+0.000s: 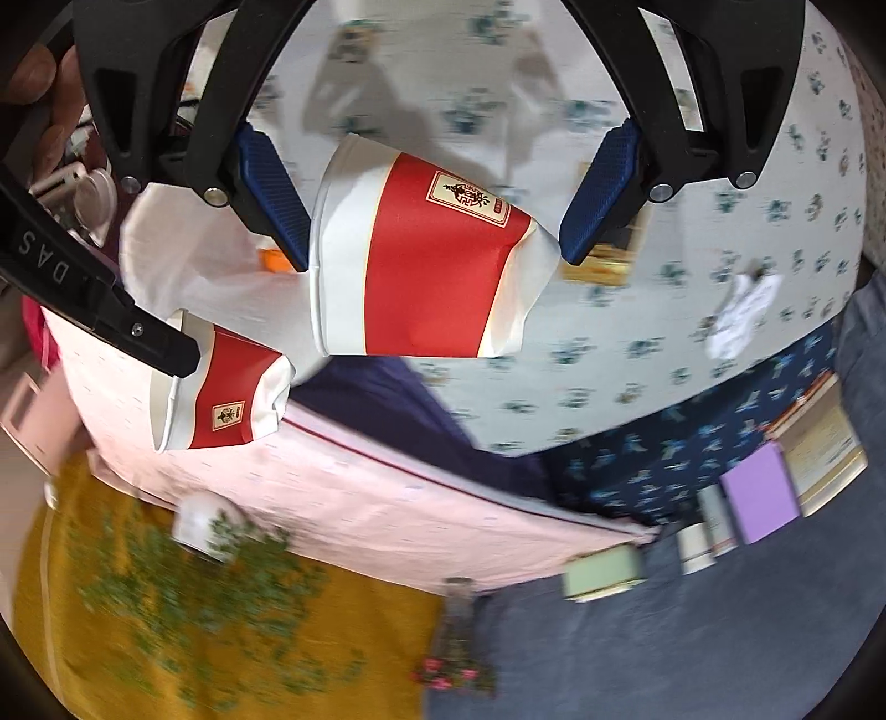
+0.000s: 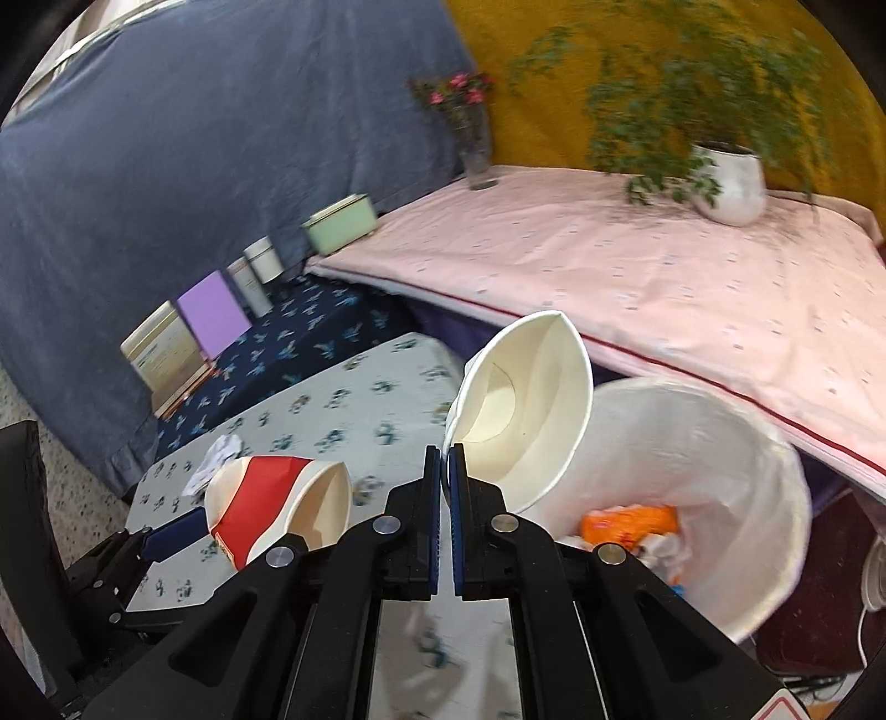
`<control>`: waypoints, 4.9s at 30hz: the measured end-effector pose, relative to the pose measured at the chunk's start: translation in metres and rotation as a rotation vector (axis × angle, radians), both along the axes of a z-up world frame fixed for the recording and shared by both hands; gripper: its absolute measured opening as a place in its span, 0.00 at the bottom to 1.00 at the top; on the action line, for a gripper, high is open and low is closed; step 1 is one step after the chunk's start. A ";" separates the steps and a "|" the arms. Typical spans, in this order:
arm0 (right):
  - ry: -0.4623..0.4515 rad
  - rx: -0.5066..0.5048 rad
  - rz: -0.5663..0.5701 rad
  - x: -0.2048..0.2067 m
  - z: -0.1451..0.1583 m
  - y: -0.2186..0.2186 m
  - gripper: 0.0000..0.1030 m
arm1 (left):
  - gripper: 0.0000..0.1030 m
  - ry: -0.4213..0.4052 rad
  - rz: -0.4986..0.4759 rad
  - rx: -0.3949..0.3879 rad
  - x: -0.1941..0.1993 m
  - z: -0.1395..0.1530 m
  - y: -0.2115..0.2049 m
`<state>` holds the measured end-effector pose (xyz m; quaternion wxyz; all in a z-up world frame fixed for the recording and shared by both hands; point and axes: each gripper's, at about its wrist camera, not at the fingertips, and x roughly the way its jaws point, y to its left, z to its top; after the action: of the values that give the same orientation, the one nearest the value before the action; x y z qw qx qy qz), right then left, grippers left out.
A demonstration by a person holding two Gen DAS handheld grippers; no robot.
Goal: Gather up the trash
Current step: 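Carry both red-white cups over the bin and release them inside, then move both tools back over the gold box and tissue on the table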
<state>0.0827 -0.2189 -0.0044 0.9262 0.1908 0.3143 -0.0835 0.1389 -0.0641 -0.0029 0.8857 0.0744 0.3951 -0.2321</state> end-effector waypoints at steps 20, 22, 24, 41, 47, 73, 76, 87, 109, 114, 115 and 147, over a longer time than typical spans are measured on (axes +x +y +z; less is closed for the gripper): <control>0.003 0.048 -0.184 -0.083 -0.022 -0.098 0.03 | 0.83 0.016 -0.189 0.059 -0.053 -0.014 -0.116; 0.004 0.056 -0.188 -0.086 -0.025 -0.102 0.03 | 0.83 0.016 -0.195 0.065 -0.054 -0.016 -0.120; 0.005 0.062 -0.189 -0.088 -0.026 -0.104 0.03 | 0.83 0.017 -0.200 0.071 -0.054 -0.017 -0.125; 0.010 0.078 -0.177 -0.082 -0.033 -0.110 0.03 | 0.83 0.040 -0.211 0.092 -0.048 -0.030 -0.141; 0.014 0.082 -0.175 -0.079 -0.035 -0.113 0.03 | 0.83 0.054 -0.209 0.094 -0.043 -0.036 -0.147; 0.015 0.059 -0.109 -0.044 -0.028 -0.084 0.07 | 0.88 0.081 -0.064 0.047 -0.016 -0.034 -0.089; 0.015 0.052 -0.105 -0.041 -0.025 -0.079 0.09 | 0.88 0.079 -0.056 0.042 -0.015 -0.033 -0.082; 0.007 0.024 -0.078 -0.038 -0.016 -0.053 0.31 | 0.88 0.067 0.005 0.033 -0.010 -0.029 -0.049; 0.033 -0.040 0.027 -0.021 -0.007 0.034 0.66 | 0.91 0.028 0.170 0.014 -0.001 -0.020 0.046; 0.042 -0.041 0.057 -0.014 -0.011 0.059 0.69 | 0.91 0.024 0.215 0.029 0.002 -0.023 0.073; 0.044 -0.043 0.061 -0.013 -0.012 0.064 0.71 | 0.91 0.023 0.225 0.030 0.002 -0.023 0.079; 0.150 -0.110 0.220 0.045 -0.050 0.196 0.81 | 0.91 0.012 0.479 0.066 0.026 -0.046 0.220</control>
<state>0.1278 -0.0234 -0.0547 0.9128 0.0972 0.3966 -0.0124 0.1654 0.1561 -0.0484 0.9102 0.0060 0.4141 -0.0029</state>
